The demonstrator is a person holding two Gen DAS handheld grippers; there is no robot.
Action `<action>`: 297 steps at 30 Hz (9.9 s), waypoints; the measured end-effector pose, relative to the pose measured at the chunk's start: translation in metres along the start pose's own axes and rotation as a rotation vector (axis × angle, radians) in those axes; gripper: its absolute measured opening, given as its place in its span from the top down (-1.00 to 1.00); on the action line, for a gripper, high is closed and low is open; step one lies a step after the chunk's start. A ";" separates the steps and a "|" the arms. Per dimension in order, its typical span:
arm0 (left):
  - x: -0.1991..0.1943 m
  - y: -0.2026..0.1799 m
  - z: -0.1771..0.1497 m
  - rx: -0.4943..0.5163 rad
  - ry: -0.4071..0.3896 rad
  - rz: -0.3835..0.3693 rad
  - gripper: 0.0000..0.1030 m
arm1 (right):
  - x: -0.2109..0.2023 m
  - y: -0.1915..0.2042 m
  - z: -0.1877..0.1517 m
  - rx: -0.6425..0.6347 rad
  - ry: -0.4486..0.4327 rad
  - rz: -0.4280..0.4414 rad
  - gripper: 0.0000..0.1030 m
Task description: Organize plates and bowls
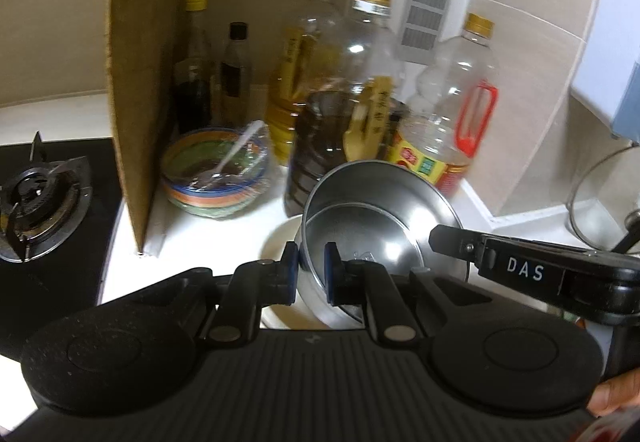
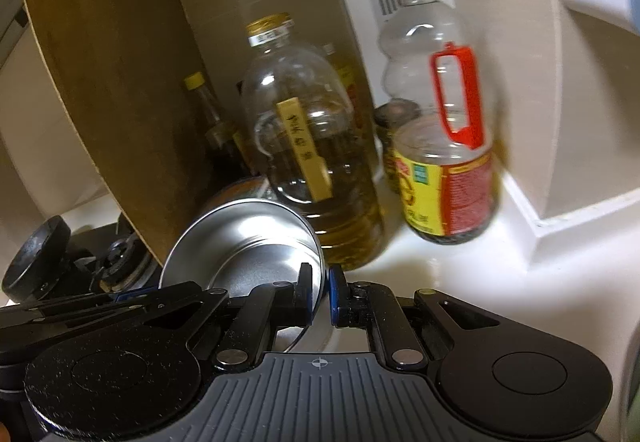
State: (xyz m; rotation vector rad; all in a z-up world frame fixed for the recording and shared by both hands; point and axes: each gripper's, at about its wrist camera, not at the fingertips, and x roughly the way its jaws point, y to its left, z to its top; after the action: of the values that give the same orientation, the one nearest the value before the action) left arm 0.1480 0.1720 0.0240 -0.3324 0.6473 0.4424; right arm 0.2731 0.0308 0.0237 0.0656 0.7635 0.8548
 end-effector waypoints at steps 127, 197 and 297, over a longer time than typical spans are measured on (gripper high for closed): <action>0.009 0.054 -0.015 0.079 0.097 -0.063 -0.34 | 0.001 0.016 -0.048 0.093 0.096 -0.127 -0.53; 0.110 -0.168 -0.042 0.513 0.250 -0.487 0.56 | -0.067 -0.112 -0.076 0.460 0.027 -0.626 0.66; 0.024 -0.161 -0.064 0.434 0.134 -0.242 -0.70 | -0.145 -0.120 -0.102 0.379 -0.060 -0.402 -0.31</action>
State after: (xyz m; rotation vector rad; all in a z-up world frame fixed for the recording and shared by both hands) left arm 0.2123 0.0143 -0.0137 -0.0256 0.8027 0.0423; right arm 0.2276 -0.1757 -0.0086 0.2645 0.8385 0.3185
